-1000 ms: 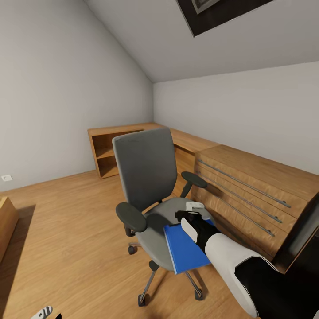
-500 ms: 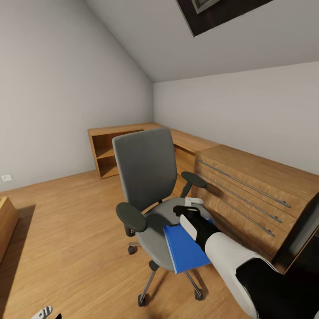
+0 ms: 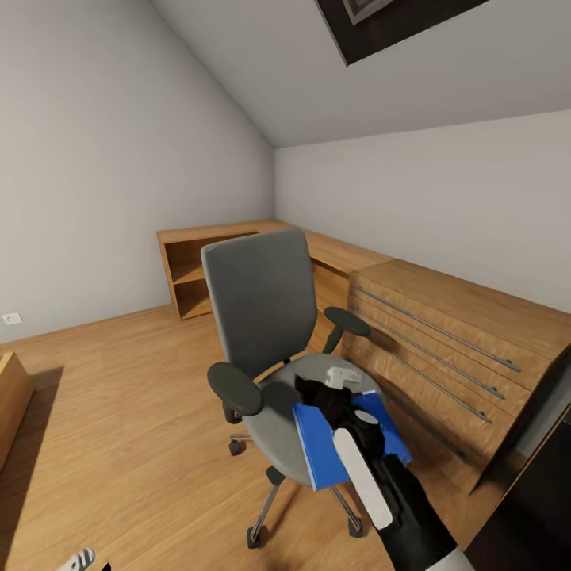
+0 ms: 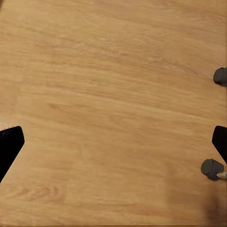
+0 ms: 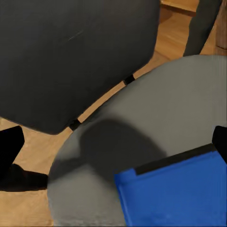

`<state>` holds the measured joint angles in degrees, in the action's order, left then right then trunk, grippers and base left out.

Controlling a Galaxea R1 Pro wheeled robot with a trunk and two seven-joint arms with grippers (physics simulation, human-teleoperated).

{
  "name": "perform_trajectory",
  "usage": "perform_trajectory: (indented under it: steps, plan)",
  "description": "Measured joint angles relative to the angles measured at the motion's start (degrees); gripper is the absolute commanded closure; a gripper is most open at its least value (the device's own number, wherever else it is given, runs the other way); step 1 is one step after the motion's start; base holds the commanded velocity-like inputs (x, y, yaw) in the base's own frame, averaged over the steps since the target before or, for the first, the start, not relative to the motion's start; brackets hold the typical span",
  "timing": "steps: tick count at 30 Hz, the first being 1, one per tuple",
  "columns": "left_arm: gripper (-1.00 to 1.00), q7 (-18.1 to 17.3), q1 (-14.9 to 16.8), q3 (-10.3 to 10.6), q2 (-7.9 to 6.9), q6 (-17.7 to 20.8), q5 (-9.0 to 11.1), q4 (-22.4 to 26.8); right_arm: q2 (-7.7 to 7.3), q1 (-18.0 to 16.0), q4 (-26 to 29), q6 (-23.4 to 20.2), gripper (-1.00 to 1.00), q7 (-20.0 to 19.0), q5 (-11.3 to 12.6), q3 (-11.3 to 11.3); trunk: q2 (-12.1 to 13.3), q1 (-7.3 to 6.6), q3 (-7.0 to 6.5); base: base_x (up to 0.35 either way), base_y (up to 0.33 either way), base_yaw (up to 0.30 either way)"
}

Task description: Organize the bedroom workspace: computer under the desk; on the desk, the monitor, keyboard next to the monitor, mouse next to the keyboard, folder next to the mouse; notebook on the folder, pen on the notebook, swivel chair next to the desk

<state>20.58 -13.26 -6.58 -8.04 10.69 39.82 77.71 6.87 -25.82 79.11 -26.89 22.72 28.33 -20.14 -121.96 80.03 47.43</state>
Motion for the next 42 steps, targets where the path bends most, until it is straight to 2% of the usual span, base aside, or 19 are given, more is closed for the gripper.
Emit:
perform_trajectory:
  steps: [3,5,9,10,14,16,17,18,24,25,30,37,42]
  plan:
    - [-1.0,0.03,0.0,0.53,0.0,-0.01,-0.47,-0.38,-0.4,3.77,5.52,-0.7,-1.0,0.0,3.06,1.26,0.01,0.0,0.0,0.0,0.0,0.0]
    - [-1.0,0.05,0.0,1.03,0.04,-0.03,-1.8,-0.6,-0.64,6.28,8.62,-1.17,-1.0,-0.06,8.88,3.86,0.01,0.0,0.0,0.0,0.0,0.0]
    - [-1.0,0.06,0.0,1.23,0.05,-0.06,-3.09,-0.74,-1.06,7.36,9.87,-1.16,-1.0,-0.12,15.02,5.93,0.01,0.0,0.0,0.0,0.0,0.0]
    - [-1.0,0.06,0.0,1.28,0.06,-0.08,-3.44,-0.78,-1.73,7.59,10.17,-1.08,-1.0,-0.14,17.1,6.99,0.01,0.0,0.0,0.0,0.0,0.0]
    - [-1.0,0.06,0.0,1.34,0.06,-0.09,-3.83,-0.82,-3.42,7.9,10.49,-0.98,-1.0,-0.2,20.21,9.75,0.01,0.0,0.0,0.0,0.0,0.0]
    - [-1.0,0.06,0.0,1.36,0.06,-0.1,-3.96,-0.84,-4.17,8.0,10.6,-0.95,-1.0,-0.22,22.57,11.67,0.01,0.0,0.0,0.0,0.0,0.0]
    - [-1.0,0.06,0.0,1.36,0.07,-0.1,-4.04,-0.84,-4.75,8.06,10.67,-0.93,-1.0,-0.24,25.69,13.65,0.01,0.0,0.0,0.0,0.0,0.0]
    - [-1.0,0.06,0.0,1.37,0.07,-0.1,-4.04,-0.85,-4.85,8.07,10.68,-0.89,-1.0,-0.24,26.46,14.2,0.01,0.0,0.0,0.0,0.0,0.0]
    - [-1.0,0.01,0.0,1.33,0.07,-0.16,-4.07,-0.9,-5.13,8.11,10.71,-0.89,-1.0,-0.26,28.58,16.84,0.01,0.0,0.0,0.0,0.037,-0.033]
    - [-1.0,-0.07,0.0,1.36,0.03,-5.18,-4.05,-2.43,-5.21,8.27,10.71,-0.97,-1.0,-0.36,29.2,18.39,0.0,0.0,0.0,0.0,0.253,-0.232]
    - [-1.0,-0.06,0.01,1.37,0.06,-6.7,-4.0,-2.75,-5.22,8.31,10.71,-0.9,-1.0,-0.43,29.31,18.65,0.01,0.0,0.0,0.0,0.285,-0.268]
    - [-1.0,-0.06,0.01,1.37,0.07,-6.79,-4.06,-2.77,-5.22,8.29,10.71,-0.9,-1.0,-0.44,29.29,18.77,0.01,0.01,0.0,-0.031,0.29,-0.291]
    - [-1.0,-0.12,0.01,1.33,0.05,-6.86,-4.06,-2.77,-5.21,8.29,10.71,-0.92,-1.0,-0.4,29.31,19.36,0.01,0.01,0.07,-0.067,0.1,-0.169]
